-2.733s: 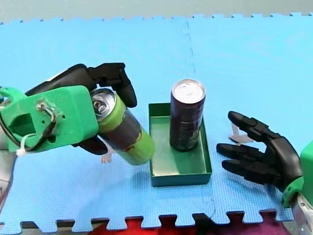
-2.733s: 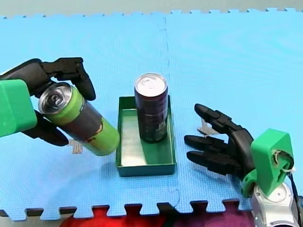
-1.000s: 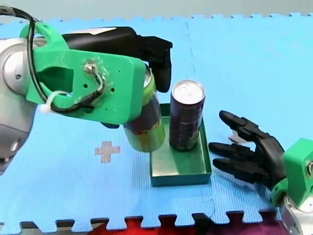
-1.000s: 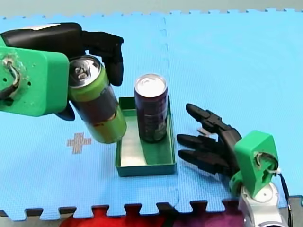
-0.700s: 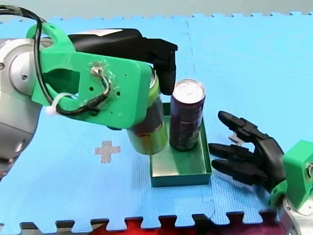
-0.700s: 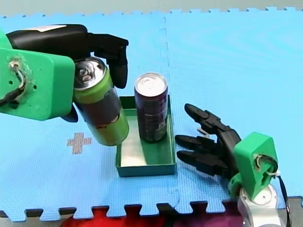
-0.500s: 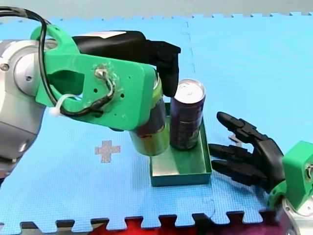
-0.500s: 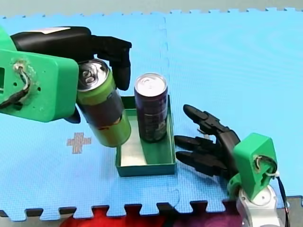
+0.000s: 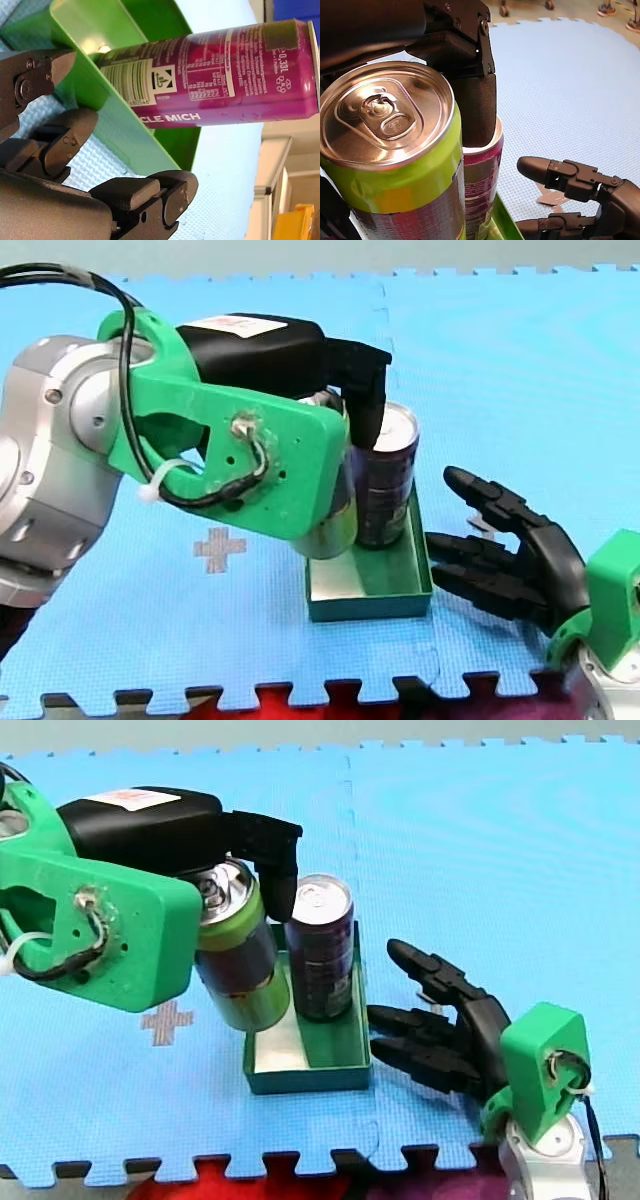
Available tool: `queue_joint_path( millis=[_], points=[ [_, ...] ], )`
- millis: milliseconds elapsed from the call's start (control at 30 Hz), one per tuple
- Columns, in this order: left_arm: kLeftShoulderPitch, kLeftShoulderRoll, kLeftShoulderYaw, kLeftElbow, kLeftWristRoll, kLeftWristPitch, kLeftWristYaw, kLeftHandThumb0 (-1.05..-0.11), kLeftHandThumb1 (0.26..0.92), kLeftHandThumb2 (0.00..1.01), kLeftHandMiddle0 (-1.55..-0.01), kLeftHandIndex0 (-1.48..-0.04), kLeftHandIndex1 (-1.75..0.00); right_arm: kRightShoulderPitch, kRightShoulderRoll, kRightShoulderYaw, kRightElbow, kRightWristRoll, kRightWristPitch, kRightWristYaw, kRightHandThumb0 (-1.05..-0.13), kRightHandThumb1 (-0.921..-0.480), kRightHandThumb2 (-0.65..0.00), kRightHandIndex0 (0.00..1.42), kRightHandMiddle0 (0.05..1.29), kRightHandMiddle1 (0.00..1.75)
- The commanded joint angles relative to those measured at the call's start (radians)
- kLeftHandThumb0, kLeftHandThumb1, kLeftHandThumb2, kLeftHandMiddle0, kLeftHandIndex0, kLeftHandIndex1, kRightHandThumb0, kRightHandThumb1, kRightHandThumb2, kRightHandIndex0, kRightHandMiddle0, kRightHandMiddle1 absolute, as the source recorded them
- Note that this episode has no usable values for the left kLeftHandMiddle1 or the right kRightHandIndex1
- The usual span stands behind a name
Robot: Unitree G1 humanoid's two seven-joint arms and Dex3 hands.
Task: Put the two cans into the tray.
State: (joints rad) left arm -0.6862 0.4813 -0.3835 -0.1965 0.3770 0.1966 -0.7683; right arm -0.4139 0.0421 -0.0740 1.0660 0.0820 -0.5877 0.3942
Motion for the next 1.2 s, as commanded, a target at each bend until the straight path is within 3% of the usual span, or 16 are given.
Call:
queue_joint_path(
  millis=[0,267,500,867,1167],
  points=[
    [-0.012,-0.003,0.0,0.005,0.003,-0.006,0.0,-0.31,0.844,0.01,-0.95,-0.55,-1.75,0.004,-0.006,-0.004,-0.01,0.008,0.003,0.008,-0.67,-0.803,0.0,0.88,0.45,0.0],
    [-0.007,-0.006,0.0,0.039,0.005,-0.038,0.003,-0.313,0.843,0.01,-0.94,-0.55,-1.75,0.018,-0.01,-0.001,-0.044,0.013,0.015,0.02,-0.655,-0.802,0.0,0.87,0.46,0.0],
    [0.009,-0.008,0.001,0.073,0.018,-0.092,0.028,-0.328,0.844,0.01,-0.94,-0.54,-1.75,0.019,-0.009,0.0,-0.052,0.017,0.026,0.024,-0.643,-0.8,0.0,0.86,0.46,0.0],
    [0.029,-0.007,0.001,0.081,0.054,-0.121,0.037,-0.362,0.849,0.01,-0.94,-0.54,-1.75,0.024,-0.011,0.002,-0.063,0.022,0.045,0.032,-0.596,-0.748,0.0,0.85,0.48,0.01],
    [0.058,-0.011,0.002,0.1,0.061,-0.151,0.06,-0.385,0.854,0.01,-0.93,-0.54,-1.75,0.025,-0.008,0.002,-0.06,0.024,0.03,0.035,-0.566,-0.725,0.0,0.85,0.49,0.01]
  ],
)
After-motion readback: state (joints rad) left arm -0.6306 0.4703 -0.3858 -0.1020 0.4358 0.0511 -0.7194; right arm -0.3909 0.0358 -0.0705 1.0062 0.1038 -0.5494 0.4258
